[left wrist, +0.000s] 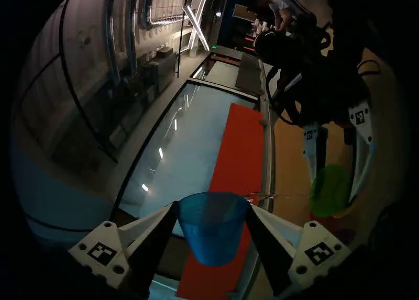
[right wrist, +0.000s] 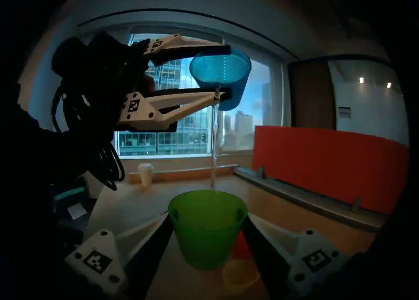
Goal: Pour water
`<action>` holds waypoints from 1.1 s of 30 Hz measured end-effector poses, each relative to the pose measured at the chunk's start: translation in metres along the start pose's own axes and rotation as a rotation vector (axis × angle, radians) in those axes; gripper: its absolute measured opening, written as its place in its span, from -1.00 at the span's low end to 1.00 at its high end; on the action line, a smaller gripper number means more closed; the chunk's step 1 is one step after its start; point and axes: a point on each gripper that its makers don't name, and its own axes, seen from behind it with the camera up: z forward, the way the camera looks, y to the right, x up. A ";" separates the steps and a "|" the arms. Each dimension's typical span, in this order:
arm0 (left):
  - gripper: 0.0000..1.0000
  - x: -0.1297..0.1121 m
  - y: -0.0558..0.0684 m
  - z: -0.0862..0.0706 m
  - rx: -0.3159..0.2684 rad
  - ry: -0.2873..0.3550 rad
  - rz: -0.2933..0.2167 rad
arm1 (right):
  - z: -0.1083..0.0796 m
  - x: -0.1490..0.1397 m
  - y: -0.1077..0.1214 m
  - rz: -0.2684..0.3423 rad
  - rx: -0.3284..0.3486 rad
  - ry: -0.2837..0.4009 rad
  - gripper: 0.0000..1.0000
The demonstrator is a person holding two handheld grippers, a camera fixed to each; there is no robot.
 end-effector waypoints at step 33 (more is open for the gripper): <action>0.78 0.006 -0.009 0.001 -0.005 -0.003 0.093 | 0.001 0.003 0.001 -0.002 -0.001 0.011 0.79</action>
